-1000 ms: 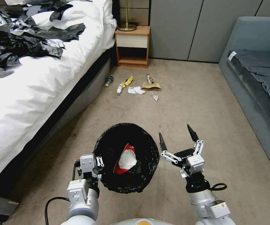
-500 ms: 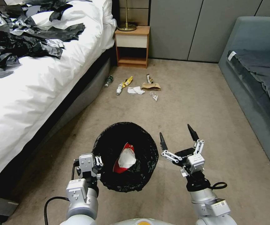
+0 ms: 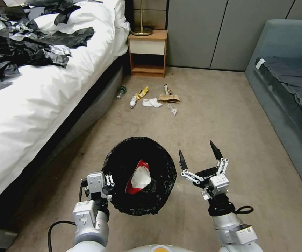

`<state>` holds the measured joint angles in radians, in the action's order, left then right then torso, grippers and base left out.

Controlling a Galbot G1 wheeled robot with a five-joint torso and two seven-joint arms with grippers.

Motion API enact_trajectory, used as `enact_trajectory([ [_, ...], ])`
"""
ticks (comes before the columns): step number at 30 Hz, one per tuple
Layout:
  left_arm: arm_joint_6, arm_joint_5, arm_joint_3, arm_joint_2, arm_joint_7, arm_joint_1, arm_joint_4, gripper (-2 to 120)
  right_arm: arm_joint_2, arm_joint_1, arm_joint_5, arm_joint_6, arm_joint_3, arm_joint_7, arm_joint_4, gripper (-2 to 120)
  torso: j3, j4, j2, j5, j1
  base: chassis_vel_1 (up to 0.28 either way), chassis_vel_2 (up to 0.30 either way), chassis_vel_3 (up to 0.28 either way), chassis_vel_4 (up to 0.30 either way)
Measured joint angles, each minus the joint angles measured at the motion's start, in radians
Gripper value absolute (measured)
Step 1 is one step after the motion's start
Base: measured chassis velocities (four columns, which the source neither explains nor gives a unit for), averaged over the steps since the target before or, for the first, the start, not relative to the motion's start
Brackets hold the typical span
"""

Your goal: Pick up the trash bin, then pick up the garbage from the floor and place it into the trash bin.

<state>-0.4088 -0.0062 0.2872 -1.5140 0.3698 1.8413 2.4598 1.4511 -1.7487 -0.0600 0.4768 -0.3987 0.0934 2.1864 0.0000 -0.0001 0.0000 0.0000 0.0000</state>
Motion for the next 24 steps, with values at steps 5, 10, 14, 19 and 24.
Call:
enact_trajectory([
  [5, -0.001, 0.000, -0.001, 0.001, 0.001, 0.000, 0.001, 1, -0.004, -0.002, 0.001, -0.001, -0.002, 0.000, 0.002, 100, 0.000, 0.0001, 0.000, 0.0003, 0.000, -0.230, 0.223, 0.220, -0.242],
  [10, -0.001, 0.000, 0.001, 0.002, 0.001, 0.000, 0.003, 1, -0.007, -0.002, 0.004, -0.002, -0.006, 0.000, 0.004, 100, 0.000, 0.0001, 0.000, 0.0003, 0.000, -0.280, 0.277, 0.271, -0.283],
  [14, 0.000, -0.001, 0.001, 0.002, 0.001, -0.001, 0.003, 1, -0.007, -0.002, 0.004, -0.004, -0.007, -0.001, 0.005, 100, 0.000, 0.0002, 0.000, 0.0000, 0.000, -0.319, 0.306, 0.321, -0.311],
  [19, 0.001, -0.001, 0.001, 0.003, 0.001, -0.002, 0.003, 1, -0.006, -0.003, 0.003, -0.004, -0.008, -0.001, 0.002, 100, 0.000, 0.0001, 0.000, 0.0002, 0.000, -0.354, 0.351, 0.353, -0.344],
  [24, 0.002, -0.002, 0.001, 0.003, 0.001, -0.005, 0.001, 1, -0.006, -0.003, 0.003, -0.004, -0.008, -0.002, 0.000, 100, 0.000, 0.0001, 0.000, 0.0000, 0.000, -0.336, 0.354, 0.344, -0.356],
])
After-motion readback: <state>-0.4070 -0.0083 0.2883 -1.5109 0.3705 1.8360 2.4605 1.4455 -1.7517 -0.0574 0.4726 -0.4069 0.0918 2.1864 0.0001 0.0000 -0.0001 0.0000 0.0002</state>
